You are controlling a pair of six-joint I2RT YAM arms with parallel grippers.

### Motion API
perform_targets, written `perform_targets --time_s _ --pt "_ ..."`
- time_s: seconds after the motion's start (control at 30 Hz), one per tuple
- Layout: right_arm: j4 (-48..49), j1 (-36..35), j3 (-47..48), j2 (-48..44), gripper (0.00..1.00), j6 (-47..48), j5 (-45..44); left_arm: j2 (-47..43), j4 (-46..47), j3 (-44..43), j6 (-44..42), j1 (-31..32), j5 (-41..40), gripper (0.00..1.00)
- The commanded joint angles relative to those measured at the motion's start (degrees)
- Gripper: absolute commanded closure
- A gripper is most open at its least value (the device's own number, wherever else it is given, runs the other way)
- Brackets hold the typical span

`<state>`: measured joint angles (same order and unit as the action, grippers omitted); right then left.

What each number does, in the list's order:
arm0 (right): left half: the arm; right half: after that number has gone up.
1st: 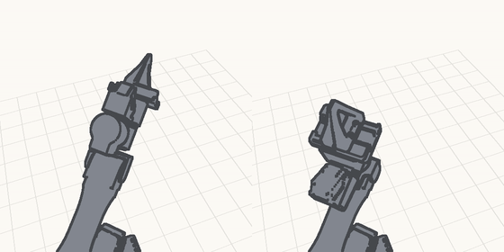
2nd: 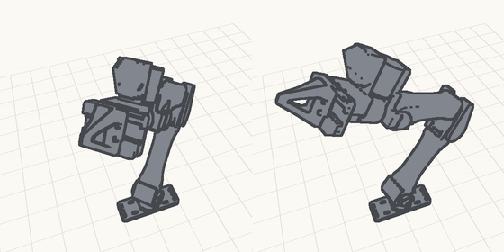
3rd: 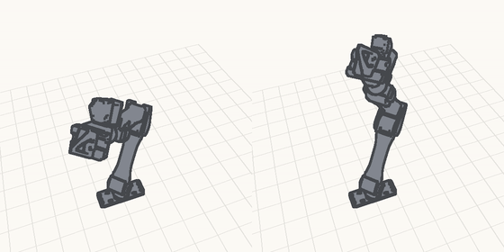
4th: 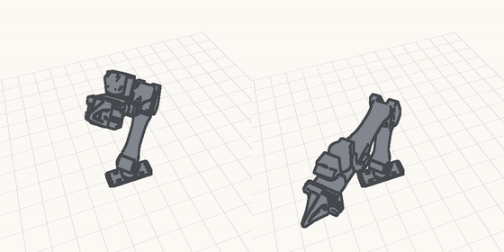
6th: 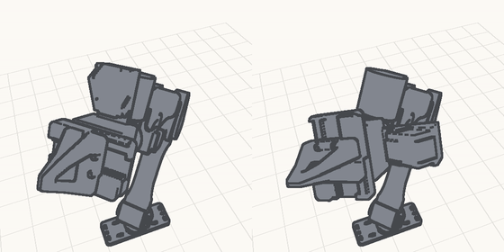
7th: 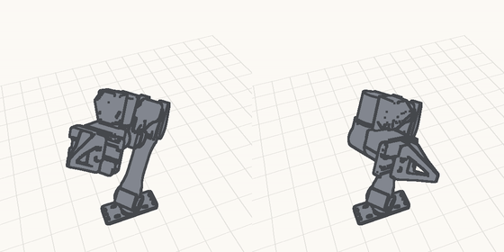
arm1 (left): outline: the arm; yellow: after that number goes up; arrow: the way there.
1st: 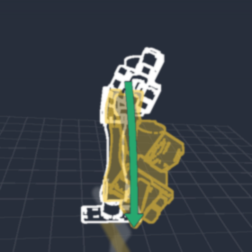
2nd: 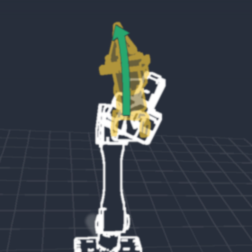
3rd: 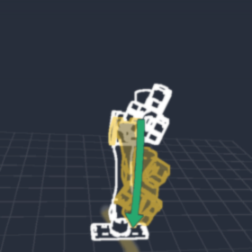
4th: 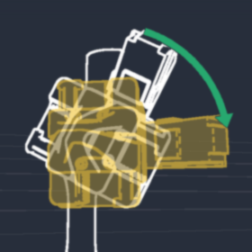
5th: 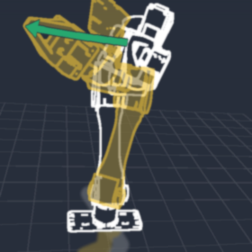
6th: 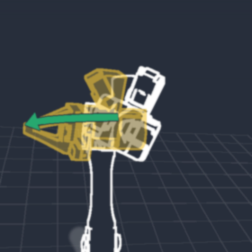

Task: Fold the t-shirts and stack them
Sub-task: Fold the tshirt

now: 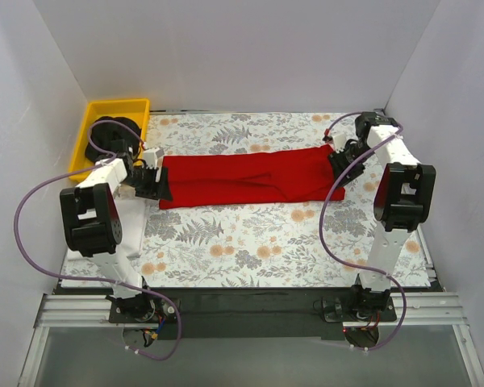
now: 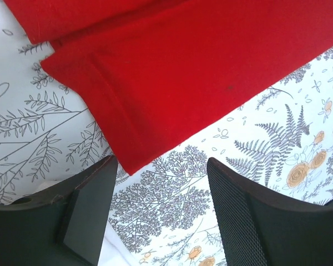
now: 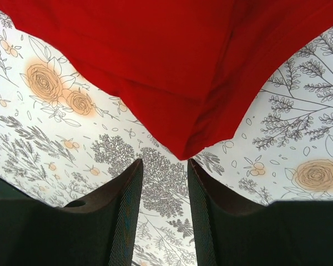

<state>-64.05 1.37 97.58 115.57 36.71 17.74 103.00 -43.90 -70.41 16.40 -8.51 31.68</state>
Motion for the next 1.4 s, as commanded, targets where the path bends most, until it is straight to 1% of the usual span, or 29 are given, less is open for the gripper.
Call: perform_targets --time_s 0.0,0.03,0.07,0.1,0.27,0.37,0.4,0.5,0.53,0.57,0.6,0.63,0.67,0.7,0.73,0.77,0.8,0.83,1.1,1.23,1.37 --pt "0.9 0.7 -1.0 1.8 0.55 -1.2 2.7 -0.1 2.5 0.9 3.2 -0.2 -1.1 0.35" --pt "1.2 0.7 -1.2 2.2 0.55 -1.4 2.5 0.3 2.5 0.9 3.5 -0.3 -1.0 0.34" --pt "2.3 0.7 -1.5 2.3 0.55 -1.5 1.5 0.9 2.4 0.9 3.9 -0.3 -0.8 0.22" --pt "2.8 0.7 -2.4 2.4 0.55 -1.6 1.1 1.2 2.2 0.9 3.9 -0.3 -0.5 0.21" --pt "4.5 0.7 -4.9 1.9 0.56 -1.1 -0.3 1.9 2.0 2.0 4.0 0.2 -0.5 0.22" --pt "4.7 0.7 -6.3 1.0 0.55 -0.7 -0.1 1.8 1.9 3.2 3.4 0.1 -1.0 0.29" --pt "4.7 0.7 -6.7 0.8 0.55 -0.6 0.3 1.7 2.0 3.8 3.5 0.1 -0.5 0.35" --pt "4.8 0.7 -7.3 0.5 0.54 -0.8 0.6 2.2 2.0 4.1 3.7 0.2 0.0 0.46" --pt "4.8 0.7 -7.3 0.8 0.54 -0.8 0.6 2.3 1.8 4.1 3.7 0.2 0.1 0.54" --pt "4.8 0.7 -7.4 0.9 0.54 -0.8 0.5 2.7 1.5 4.1 3.6 0.3 0.1 0.58" --pt "5.1 0.7 -7.4 1.1 0.56 -0.5 -0.2 3.0 1.0 3.8 3.3 0.3 0.1 0.66" --pt "5.4 0.7 -7.4 1.1 0.57 -0.5 -0.5 3.1 0.7 3.6 3.2 0.3 -0.1 0.71" --pt "6.0 0.7 -7.1 1.2 0.59 -0.4 -1.0 3.4 0.6 3.5 3.1 0.3 -0.4 0.78" --pt "5.9 0.7 -7.0 1.3 0.64 -0.4 -1.3 3.6 0.5 3.4 3.1 0.3 -0.7 0.82" --pt "5.7 0.8 -6.8 1.7 0.7 -0.3 -1.5 3.6 0.2 3.1 2.9 0.3 -1.0 0.87" --pt "5.6 0.7 -6.7 1.7 0.82 -0.3 -1.6 3.6 -0.1 2.8 2.6 0.3 -1.4 0.95" --pt "5.5 0.8 -7.3 1.5 0.88 -0.1 -2.1 3.6 -0.3 2.7 2.4 0.3 -1.8 0.99" --pt "5.5 0.7 -7.7 1.0 0.98 0.3 -2.5 3.5 -0.7 2.3 2.1 0.3 -2.4 1.0" --pt "5.3 0.7 -12.9 -4.5 0.99 0.7 -9.1 2.7 -4.4 2.0 -2.2 0.2 -8.1 1.0" --pt "3.4 0.7 -15.2 -7.9 0.99 0.5 -10.2 0.9 -6.0 2.1 -4.0 0.2 -9.8 1.0" --pt "3.1 0.7 -19.5 -9.7 0.99 0.5 -11.1 -0.3 -6.9 2.9 -5.8 0.3 -10.4 1.0"
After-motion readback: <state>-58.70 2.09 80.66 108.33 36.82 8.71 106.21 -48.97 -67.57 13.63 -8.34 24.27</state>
